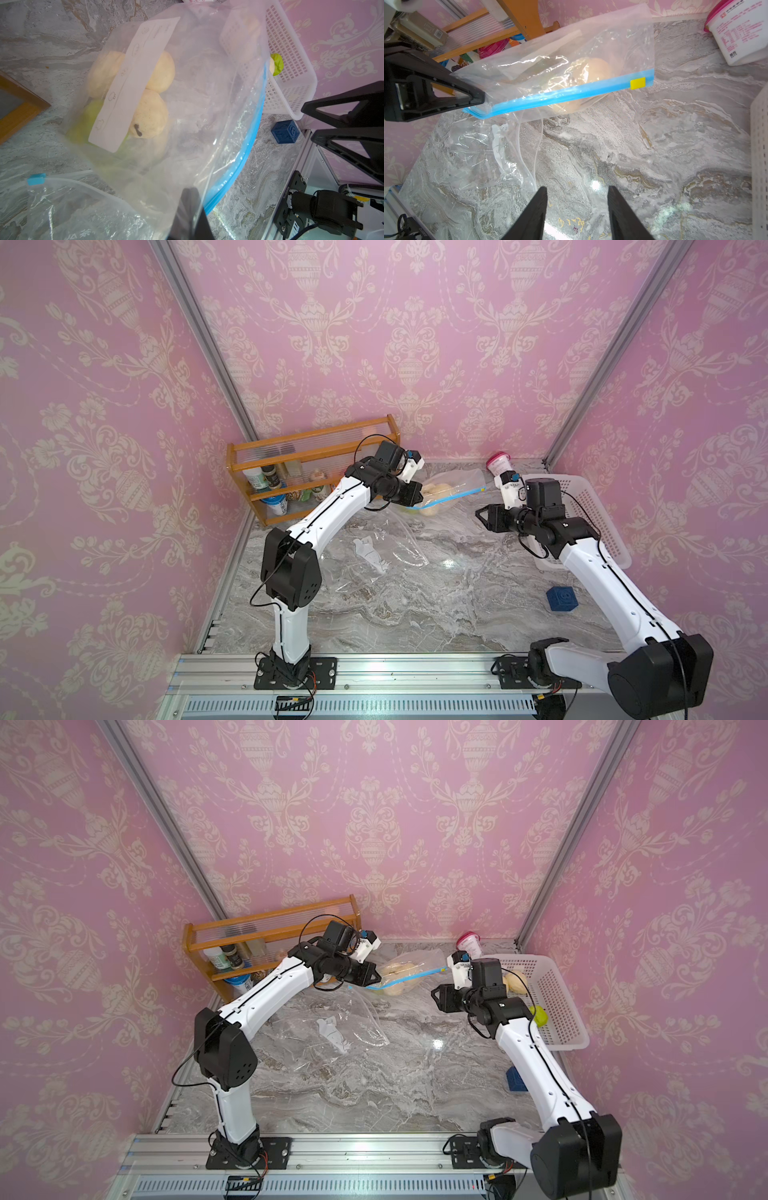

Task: Open the zip-top bag and take out the pear
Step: Pick up the zipper food storage bag at the center of the board.

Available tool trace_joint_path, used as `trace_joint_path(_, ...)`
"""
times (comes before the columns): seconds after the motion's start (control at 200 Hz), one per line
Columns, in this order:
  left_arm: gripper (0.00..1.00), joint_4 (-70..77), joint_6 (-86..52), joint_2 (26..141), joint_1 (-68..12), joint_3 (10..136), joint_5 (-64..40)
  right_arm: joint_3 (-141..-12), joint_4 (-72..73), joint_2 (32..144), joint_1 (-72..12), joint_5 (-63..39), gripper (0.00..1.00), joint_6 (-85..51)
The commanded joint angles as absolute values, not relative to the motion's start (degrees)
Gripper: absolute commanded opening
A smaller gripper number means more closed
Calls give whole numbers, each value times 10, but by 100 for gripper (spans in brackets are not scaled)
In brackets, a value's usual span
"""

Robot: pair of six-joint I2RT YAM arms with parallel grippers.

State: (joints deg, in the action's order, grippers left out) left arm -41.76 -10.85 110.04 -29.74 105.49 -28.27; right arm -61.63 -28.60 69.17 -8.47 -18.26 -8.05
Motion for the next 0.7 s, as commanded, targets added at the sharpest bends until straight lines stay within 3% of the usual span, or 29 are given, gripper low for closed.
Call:
trace_joint_path(0.0, 0, -448, -121, 1077, -291, 1056, -313, -644, -304, 679, -92, -192, 54, -43)
trace_joint_path(0.395, 0, -509, -128, 1081, -249, 1094, -423, -636, -277, 650, -97, -142, 55, 51)
trace_joint_path(0.695, 0, -529, -133, 1092, -248, 1124, -468, -621, -193, 651, -93, -179, 46, -165)
